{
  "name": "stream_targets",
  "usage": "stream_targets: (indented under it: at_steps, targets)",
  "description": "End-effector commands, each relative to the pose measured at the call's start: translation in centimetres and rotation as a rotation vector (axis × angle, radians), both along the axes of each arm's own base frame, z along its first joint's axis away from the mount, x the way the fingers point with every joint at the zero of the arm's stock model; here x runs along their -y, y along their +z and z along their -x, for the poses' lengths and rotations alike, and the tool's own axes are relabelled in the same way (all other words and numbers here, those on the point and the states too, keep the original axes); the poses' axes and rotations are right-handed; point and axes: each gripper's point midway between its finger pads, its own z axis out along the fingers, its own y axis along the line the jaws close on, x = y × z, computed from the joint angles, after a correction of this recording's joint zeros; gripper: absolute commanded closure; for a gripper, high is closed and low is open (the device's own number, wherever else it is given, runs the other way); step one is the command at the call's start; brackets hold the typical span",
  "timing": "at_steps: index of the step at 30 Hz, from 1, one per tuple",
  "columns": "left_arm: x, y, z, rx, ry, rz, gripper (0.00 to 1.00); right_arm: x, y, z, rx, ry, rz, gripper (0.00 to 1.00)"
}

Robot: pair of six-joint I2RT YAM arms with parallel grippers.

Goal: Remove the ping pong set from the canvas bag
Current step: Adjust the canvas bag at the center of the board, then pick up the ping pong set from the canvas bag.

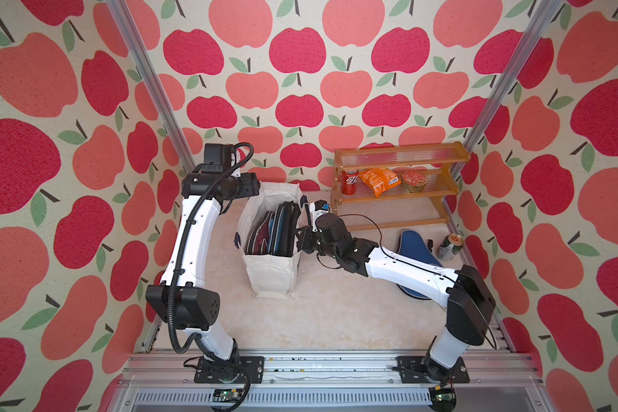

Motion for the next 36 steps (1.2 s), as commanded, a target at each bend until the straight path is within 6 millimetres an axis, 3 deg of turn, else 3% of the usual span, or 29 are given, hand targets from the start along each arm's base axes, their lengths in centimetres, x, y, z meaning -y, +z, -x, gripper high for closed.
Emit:
stream_targets:
  at_steps: [1, 5, 12, 21, 36]
  targets:
    - [1.7, -1.3, 1.6, -0.061, -0.043, -0.064, 0.22, 0.2, 0.2, -0.6, 0.012, -0.034, -0.016, 1.0]
    - [4.3, -4.1, 1.8, -0.135, -0.09, -0.09, 0.22, 0.6, -0.1, -0.4, 0.009, -0.041, -0.023, 1.0]
    - [6.1, -8.0, 0.9, -0.226, -0.113, -0.063, 0.22, 1.4, 0.1, -0.1, 0.017, -0.05, -0.035, 1.0]
    - [6.5, -12.0, -0.2, -0.319, -0.099, -0.07, 0.27, 1.6, 0.1, 0.2, 0.014, -0.046, -0.045, 1.0]
    - [6.3, -16.0, -1.5, -0.404, -0.098, -0.129, 0.52, 1.3, -0.1, 0.3, 0.01, -0.033, -0.052, 1.0]
